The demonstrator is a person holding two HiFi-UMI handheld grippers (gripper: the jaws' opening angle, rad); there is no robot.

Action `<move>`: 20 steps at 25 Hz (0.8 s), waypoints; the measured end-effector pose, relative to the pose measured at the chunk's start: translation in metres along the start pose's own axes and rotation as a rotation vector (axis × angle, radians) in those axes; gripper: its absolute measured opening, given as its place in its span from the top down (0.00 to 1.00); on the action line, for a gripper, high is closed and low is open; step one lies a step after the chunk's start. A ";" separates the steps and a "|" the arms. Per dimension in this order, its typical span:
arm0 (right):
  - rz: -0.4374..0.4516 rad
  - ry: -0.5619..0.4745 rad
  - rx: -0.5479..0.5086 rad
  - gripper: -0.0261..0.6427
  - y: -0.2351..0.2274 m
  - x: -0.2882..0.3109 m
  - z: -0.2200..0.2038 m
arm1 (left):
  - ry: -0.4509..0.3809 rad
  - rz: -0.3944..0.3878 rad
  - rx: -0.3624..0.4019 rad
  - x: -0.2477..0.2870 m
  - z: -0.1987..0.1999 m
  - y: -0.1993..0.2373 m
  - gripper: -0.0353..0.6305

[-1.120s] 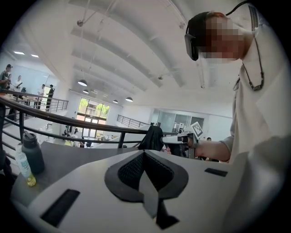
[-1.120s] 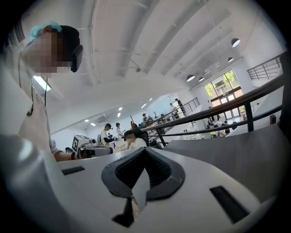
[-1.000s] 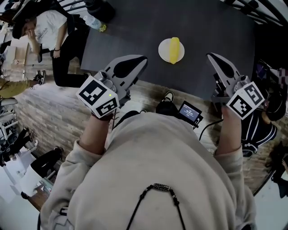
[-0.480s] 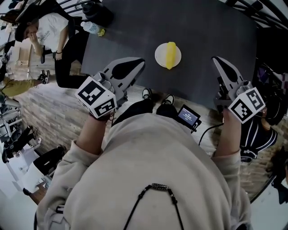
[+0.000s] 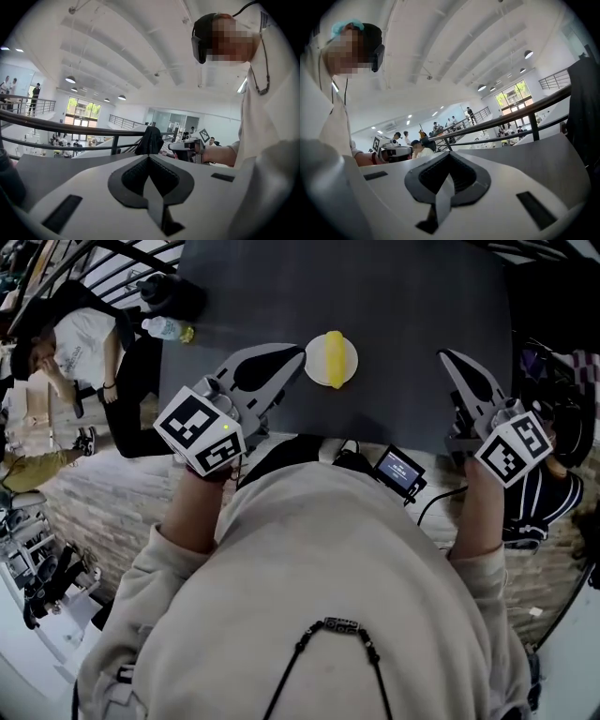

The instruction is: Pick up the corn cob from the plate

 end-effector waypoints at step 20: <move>-0.170 0.001 -0.083 0.94 0.103 -0.039 0.026 | 0.000 -0.272 0.040 -0.018 0.025 -0.026 0.94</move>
Point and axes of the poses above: the fingertips, and each gripper's own axes: x forward along the fingers, y to its left, z out of its top, the point moved 9 cm from there along -x, backward along the fingers, and after that the axes turned 2 degrees about -z, right-handed, at the moved point
